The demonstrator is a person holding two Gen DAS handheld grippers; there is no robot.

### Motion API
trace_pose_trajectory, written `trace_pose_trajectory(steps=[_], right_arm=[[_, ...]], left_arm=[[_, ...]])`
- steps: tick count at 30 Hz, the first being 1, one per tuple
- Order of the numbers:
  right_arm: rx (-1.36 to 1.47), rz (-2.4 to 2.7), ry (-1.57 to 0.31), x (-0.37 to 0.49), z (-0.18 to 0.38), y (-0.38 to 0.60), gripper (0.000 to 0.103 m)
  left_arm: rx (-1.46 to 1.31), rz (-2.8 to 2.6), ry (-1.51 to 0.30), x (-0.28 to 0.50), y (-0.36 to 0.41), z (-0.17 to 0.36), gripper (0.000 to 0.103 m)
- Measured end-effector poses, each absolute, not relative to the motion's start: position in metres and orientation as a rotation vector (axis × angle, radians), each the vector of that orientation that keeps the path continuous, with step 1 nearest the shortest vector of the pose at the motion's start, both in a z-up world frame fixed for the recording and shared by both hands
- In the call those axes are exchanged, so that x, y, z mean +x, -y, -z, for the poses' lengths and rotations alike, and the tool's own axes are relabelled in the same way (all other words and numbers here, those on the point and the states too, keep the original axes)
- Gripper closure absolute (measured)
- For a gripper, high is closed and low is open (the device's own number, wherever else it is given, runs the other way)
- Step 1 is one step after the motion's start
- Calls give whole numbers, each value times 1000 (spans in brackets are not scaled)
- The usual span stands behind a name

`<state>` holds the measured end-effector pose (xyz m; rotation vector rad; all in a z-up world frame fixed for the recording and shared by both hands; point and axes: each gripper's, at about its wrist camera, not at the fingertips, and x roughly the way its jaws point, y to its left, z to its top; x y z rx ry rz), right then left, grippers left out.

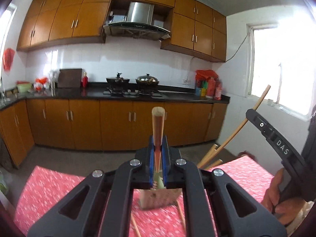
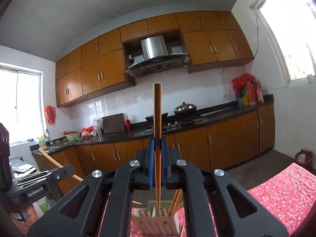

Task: Organize utensils
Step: 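Lower the chopsticks into the holder and open both grippers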

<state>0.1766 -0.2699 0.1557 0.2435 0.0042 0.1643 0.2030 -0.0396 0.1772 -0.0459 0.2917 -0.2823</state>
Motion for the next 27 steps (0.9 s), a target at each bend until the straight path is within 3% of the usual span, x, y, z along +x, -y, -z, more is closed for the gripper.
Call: trace_pose_trajectory(steps=[5, 17, 21, 27], right_arm=[[238, -139, -39, 205, -137, 264, 95], [198, -150, -175, 230, -104, 247, 95], [197, -149, -173, 223, -110, 251, 79], [190, -135, -153, 202, -123, 256, 77]], left_arm=[[-44, 293, -390, 237, 51, -163, 95], [-14, 273, -436, 266, 59, -135, 95], [-50, 263, -437, 266, 50, -134, 94], [-68, 244, -391, 248, 36, -144, 86]])
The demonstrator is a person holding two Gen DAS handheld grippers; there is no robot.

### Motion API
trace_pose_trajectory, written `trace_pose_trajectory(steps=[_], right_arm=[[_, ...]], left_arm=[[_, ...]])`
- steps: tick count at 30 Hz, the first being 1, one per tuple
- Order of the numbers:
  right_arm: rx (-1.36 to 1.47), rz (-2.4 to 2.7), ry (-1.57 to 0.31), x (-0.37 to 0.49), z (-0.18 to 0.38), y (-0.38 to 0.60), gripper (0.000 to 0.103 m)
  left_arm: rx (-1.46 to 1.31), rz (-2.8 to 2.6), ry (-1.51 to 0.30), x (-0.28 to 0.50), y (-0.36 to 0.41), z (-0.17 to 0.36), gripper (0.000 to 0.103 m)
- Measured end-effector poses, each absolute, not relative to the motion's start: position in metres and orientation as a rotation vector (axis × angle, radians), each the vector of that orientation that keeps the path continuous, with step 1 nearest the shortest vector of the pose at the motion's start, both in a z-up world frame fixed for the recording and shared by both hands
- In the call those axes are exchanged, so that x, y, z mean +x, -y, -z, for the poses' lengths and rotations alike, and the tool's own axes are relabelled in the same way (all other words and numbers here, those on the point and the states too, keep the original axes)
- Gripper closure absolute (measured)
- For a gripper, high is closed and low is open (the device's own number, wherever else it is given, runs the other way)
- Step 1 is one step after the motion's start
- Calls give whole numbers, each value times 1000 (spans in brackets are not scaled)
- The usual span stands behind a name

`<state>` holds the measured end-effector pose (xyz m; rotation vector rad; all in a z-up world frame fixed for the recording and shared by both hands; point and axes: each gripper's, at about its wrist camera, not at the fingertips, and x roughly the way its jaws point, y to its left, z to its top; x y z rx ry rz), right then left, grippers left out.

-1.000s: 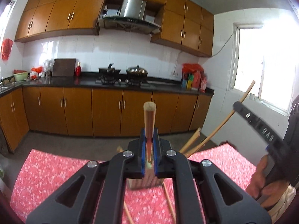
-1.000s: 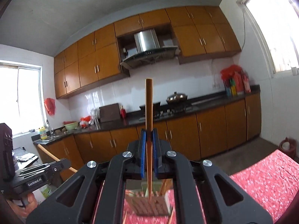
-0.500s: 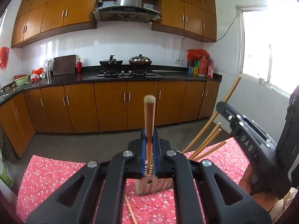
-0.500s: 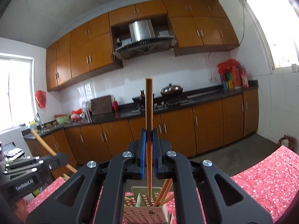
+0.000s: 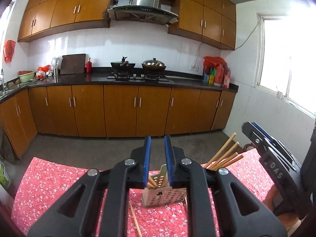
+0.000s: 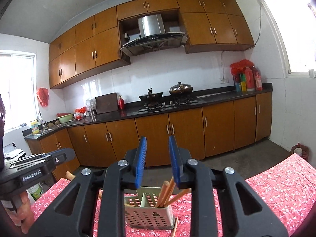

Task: Organize utensils
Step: 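Lower the chopsticks into the holder and open both grippers, then move back to the table and close the right gripper on a chopstick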

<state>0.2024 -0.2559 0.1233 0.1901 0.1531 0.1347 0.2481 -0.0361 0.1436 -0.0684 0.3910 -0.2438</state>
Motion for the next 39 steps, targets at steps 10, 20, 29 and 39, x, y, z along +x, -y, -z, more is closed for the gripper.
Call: trace_pose_trajectory(steps=[10, 20, 29, 39], right_arm=[[185, -59, -369, 162, -62, 285, 69], [300, -179, -827, 169, 75, 263, 75], [208, -189, -893, 168, 102, 228, 79], [192, -99, -874, 170, 106, 237, 95]], left_arm=[[-84, 173, -366, 180, 1, -120, 72], [-126, 12, -705, 167, -25, 31, 71], [-137, 6, -776, 153, -21, 65, 71], [-109, 85, -805, 150, 3, 70, 71]])
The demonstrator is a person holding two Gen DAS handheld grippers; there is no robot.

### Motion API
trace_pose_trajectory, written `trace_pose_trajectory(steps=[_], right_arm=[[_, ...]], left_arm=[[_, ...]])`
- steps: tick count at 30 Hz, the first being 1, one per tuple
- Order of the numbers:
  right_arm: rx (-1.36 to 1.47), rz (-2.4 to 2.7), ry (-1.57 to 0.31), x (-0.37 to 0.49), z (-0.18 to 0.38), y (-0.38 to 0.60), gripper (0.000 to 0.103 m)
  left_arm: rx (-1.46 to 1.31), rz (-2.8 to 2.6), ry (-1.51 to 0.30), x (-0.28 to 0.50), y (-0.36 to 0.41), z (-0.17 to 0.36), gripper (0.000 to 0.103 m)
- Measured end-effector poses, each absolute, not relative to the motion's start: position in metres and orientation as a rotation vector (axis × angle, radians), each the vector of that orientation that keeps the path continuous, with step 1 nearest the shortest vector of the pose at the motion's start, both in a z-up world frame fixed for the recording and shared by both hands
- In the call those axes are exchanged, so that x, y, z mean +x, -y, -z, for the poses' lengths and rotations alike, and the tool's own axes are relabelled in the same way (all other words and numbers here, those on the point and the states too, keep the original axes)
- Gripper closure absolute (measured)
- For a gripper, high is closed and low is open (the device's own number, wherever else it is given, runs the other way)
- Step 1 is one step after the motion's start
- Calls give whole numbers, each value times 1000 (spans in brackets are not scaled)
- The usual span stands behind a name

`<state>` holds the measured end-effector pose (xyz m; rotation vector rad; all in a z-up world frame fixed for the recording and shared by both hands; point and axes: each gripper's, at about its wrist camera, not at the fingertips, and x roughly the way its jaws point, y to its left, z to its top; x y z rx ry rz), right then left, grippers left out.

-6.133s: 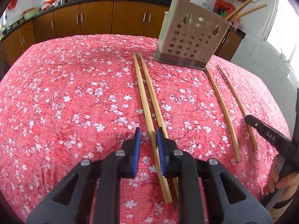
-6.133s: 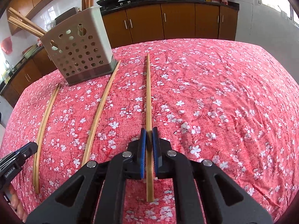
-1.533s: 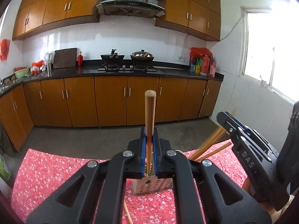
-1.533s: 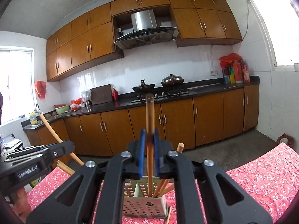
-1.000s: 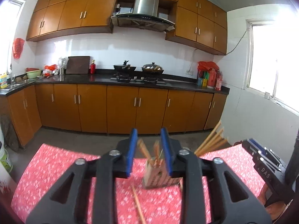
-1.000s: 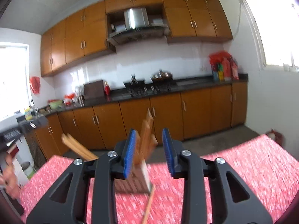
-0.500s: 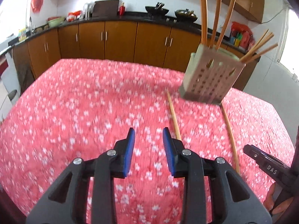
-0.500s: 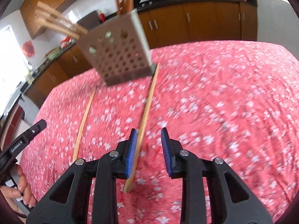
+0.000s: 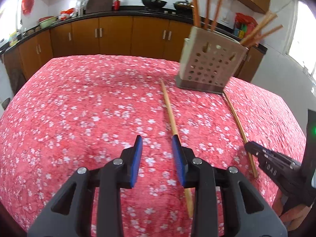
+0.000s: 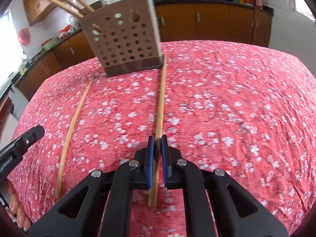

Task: Organize utensils
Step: 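Move back to the table and close the right gripper on a chopstick, then close the left gripper on the last chopstick while the right gripper holds its own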

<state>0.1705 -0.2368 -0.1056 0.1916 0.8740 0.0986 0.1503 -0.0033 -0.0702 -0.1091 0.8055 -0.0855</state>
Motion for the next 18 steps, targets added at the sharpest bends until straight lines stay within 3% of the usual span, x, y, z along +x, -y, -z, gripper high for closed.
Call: trace_pose_trajectory(steps=[12, 18], right_arm=[[281, 60, -873, 172, 106, 296, 95], [268, 58, -872, 168, 107, 298, 95]], left_arm=[[-71, 131, -889, 171, 32, 95, 72], [-33, 85, -894, 177, 36, 102, 94]])
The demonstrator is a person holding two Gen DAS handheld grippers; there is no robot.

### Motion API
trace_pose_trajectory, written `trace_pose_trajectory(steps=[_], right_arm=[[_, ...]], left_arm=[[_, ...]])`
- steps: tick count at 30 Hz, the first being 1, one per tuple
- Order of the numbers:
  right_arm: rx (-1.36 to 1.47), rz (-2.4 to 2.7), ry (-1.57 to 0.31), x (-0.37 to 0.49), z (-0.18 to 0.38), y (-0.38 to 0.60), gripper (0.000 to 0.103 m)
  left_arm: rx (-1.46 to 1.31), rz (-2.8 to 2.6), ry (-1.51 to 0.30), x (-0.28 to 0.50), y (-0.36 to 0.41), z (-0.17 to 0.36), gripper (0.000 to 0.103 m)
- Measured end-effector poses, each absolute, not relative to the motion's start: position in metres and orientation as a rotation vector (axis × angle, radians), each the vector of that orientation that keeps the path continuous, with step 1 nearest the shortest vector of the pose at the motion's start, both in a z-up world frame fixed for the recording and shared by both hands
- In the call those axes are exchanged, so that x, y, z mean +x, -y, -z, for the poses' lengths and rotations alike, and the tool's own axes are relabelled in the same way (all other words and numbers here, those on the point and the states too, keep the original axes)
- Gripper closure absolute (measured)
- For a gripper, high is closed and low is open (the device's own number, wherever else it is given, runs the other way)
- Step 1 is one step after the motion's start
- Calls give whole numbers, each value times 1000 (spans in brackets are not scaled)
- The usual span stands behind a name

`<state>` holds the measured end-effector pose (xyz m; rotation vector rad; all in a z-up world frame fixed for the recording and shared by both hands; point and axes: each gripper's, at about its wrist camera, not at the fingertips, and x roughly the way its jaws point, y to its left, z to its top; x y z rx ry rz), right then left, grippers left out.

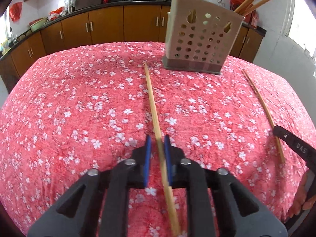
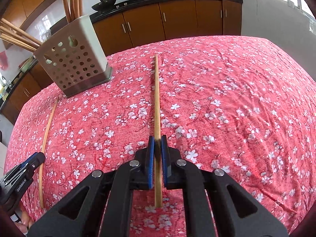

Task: Organize utensils
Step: 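Close the left gripper on the last chopstick while the right gripper holds its own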

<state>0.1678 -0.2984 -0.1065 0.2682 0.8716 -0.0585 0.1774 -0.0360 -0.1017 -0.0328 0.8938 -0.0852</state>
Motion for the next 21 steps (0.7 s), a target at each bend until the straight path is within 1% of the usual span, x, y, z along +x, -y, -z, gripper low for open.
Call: trace_pose_trajectory(steps=[11, 17, 19, 21], right_arm=[[181, 37, -880, 182, 108, 283, 95], [141, 43, -870, 188, 110, 278, 95], [144, 42, -870, 189, 110, 279, 95], [155, 36, -869, 189, 111, 280, 95]], left_arm=[[-58, -43, -901, 217, -26, 100, 95], [-55, -22, -892, 218, -28, 102, 90], [-53, -14, -892, 218, -26, 102, 86], [-57, -10, -891, 219, -25, 104, 86]])
